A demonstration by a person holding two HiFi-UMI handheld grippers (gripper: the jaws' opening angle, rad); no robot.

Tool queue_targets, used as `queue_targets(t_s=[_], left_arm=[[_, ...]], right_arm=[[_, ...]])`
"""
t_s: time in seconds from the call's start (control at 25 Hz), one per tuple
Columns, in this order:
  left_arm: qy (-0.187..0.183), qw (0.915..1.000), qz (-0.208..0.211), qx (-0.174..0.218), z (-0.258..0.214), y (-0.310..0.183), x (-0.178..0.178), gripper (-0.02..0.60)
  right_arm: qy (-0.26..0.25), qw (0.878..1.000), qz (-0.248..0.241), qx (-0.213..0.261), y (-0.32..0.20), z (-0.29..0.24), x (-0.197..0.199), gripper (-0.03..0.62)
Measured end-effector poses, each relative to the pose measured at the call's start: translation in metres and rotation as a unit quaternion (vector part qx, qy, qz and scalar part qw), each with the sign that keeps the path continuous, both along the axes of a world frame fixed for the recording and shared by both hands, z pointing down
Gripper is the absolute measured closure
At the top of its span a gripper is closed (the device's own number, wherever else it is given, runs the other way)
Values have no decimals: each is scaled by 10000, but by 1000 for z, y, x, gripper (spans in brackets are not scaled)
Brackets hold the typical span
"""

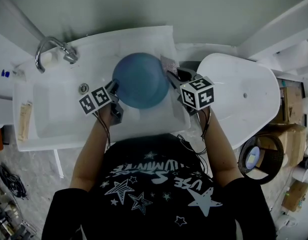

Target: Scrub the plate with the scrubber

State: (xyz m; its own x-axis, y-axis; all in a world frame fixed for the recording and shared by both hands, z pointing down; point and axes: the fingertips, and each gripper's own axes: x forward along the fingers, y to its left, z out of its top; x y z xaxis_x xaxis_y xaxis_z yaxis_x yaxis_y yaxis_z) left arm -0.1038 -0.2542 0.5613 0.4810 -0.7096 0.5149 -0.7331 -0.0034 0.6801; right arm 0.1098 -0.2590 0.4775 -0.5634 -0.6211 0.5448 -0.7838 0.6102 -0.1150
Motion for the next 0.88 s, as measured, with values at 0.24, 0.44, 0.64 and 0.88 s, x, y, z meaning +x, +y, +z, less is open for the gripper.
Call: queue_targets(t_s=[0.24,0.44,0.64,0.88], left_arm=[[109,9997,-106,-196,7,0,8,545],[134,9997,68,-170,8,0,16,545],[-65,9990,411,-175,11,2,27,535],[69,9966,810,-154,8,5,43,376]], right_arm=[[20,10000,-26,-11,2,-2,-5,512],[19,10000,-12,-8,3,-3,-5,511],[-38,10000,62,-46,5,-3,-4,512],[-75,9998,122,-112,10,-3,-5,511]])
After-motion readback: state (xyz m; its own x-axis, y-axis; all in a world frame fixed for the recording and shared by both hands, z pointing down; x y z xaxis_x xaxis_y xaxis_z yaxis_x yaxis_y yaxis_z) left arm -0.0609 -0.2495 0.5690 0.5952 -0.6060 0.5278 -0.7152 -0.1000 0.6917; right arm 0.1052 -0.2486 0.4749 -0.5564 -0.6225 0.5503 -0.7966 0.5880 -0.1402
